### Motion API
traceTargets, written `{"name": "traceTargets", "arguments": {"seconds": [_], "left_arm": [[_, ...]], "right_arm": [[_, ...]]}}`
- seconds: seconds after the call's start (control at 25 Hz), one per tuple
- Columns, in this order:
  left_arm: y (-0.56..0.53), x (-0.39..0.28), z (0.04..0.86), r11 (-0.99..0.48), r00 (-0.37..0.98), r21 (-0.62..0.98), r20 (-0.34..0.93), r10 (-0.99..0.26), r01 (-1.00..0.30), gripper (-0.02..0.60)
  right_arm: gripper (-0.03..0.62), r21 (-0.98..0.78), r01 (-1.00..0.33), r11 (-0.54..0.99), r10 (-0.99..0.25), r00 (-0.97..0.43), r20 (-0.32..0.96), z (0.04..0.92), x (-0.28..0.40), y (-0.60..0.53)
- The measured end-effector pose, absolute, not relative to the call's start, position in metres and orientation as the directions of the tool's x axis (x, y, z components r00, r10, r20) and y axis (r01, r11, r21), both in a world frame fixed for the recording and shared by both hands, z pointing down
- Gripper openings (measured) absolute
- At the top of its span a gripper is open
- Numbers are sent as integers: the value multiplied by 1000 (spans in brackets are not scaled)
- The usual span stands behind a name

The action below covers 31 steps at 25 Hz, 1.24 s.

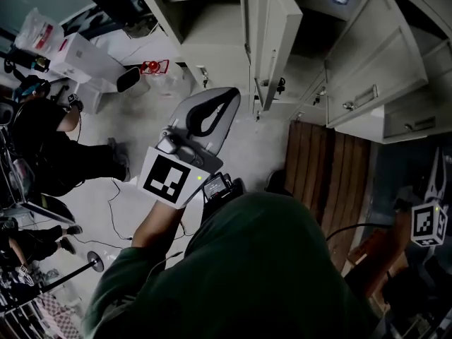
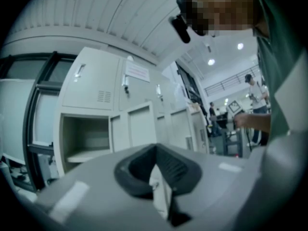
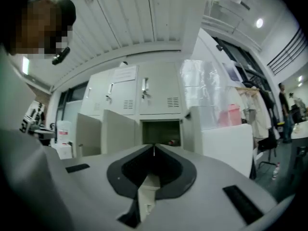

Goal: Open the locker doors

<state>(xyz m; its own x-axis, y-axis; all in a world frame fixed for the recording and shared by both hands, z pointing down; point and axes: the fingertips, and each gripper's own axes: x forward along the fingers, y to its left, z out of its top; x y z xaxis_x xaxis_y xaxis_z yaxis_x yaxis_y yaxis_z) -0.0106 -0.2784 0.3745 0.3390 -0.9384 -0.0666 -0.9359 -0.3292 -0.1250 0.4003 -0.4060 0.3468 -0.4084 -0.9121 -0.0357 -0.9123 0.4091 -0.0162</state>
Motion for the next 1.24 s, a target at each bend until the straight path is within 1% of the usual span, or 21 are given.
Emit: {"name": "traceTargets", "arguments": {"seconds": [0.08, 0.16, 0.2, 0.28, 0.48, 0.72, 0.92, 1.24], "left_arm": [[-268, -20, 373, -329, 339, -132, -62, -939, -935, 3], [-258, -29, 372, -332, 342, -141, -55, -938, -933, 3], [-253, -34, 372, -335, 345, -144, -51, -937, -931, 3], [-244, -41, 374, -344, 354, -150, -41, -934, -927, 3], [-229, -56, 375, -365, 372, -158, -20, -928, -918, 3], [-245, -51, 391, -346, 354, -152, -27, -935, -926, 3], [-219, -73, 391, -355, 362, -128, -30, -932, -926, 3], [-202, -95, 392, -354, 362, -125, -46, -931, -927, 3]], "right_arm": [[8, -63, -812, 580, -815, -579, -36, 341, 353, -381], [6, -121, -688, 716, -697, -715, -60, 334, 312, -353], [6, -134, -634, 762, -646, -760, -73, 329, 295, -339], [5, -130, -569, 812, -581, -810, -79, 323, 269, -316], [5, -92, -508, 856, -515, -854, -77, 309, 229, -280], [5, -109, -455, 884, -465, -882, -83, 323, 220, -294], [5, -104, -453, 886, -460, -885, -66, 316, 190, -263], [5, -101, -445, 890, -451, -891, -53, 319, 164, -244]]}}
